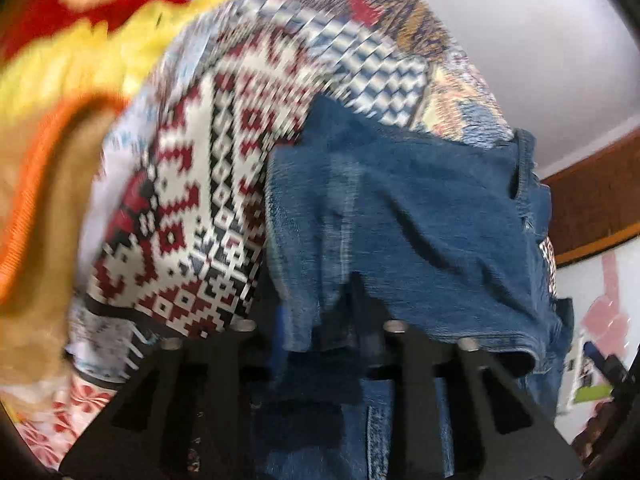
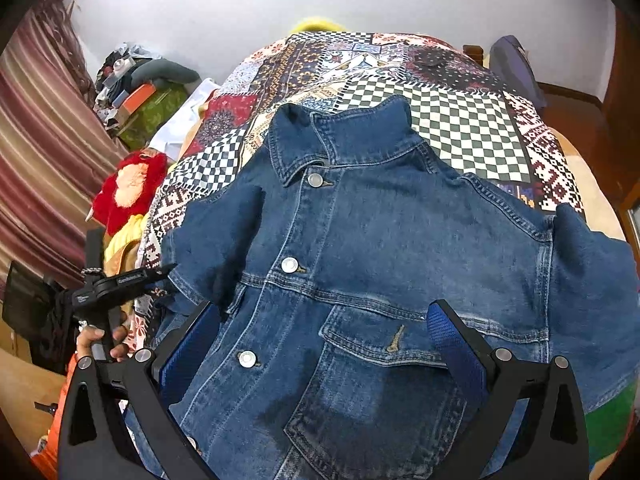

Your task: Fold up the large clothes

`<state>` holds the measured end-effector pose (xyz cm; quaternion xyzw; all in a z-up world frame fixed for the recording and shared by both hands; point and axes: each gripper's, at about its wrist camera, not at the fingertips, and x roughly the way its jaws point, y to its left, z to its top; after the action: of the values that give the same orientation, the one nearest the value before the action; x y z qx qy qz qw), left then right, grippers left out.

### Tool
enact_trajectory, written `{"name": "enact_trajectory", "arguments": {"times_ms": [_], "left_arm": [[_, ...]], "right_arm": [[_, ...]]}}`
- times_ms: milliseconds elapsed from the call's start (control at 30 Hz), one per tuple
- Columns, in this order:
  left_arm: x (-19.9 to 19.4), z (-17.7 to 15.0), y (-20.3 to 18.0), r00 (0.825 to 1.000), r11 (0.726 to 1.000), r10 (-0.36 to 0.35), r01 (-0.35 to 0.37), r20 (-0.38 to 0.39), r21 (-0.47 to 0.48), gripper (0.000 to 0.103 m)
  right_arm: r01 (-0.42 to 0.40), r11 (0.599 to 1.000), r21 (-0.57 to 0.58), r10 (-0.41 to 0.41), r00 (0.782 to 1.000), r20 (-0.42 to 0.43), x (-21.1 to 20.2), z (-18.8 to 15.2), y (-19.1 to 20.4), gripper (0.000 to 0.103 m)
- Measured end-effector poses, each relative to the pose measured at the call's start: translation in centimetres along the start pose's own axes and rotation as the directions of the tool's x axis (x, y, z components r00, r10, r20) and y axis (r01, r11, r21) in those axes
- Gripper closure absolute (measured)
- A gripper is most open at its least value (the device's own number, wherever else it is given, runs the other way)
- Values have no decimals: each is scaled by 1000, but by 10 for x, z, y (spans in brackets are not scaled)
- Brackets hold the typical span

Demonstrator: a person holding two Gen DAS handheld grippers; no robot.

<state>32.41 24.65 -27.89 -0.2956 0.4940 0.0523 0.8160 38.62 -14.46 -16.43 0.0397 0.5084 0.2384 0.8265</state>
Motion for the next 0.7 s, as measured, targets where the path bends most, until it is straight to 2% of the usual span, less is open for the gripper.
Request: {"name": "enact_trajectory", "arguments": {"times_ms": [67,133,233,367,467,600,633,700], "left_arm": [[-16,1,-18,995,993,74,-79,66,91,81],[-38,2,-42,987,979,100,-120,129,164,81],[-70,8,-82,977,963,55,-106,207,248,81],[-107,10,-147,962,928,-58,-47,267,369,81],[-113,4,-199,957,887,-149,17,250,462,81],[-94,-17,-260,963,817,-197,57,185,573,82],[-87,-24,-271,965,806,-206,72,163,588,94],[-68,-35,-292,970,786,-228,133,82,604,94]], "right_arm": [[-1,1000,1,1,1000,4,-2,-2,-2,0],[-4,1000,1,4,1000,14,-6,-3,-4,0],[-4,1000,3,3,999,32,-15,-4,-9,0],[-10,1000,21,9,998,63,-29,-5,-19,0],[-13,999,43,9,996,90,-43,-7,-31,0],[-2,998,67,-6,993,117,-60,-11,-47,0],[4,997,76,-14,992,122,-65,-13,-53,0],[15,996,92,-27,991,132,-73,-16,-63,0]]}}
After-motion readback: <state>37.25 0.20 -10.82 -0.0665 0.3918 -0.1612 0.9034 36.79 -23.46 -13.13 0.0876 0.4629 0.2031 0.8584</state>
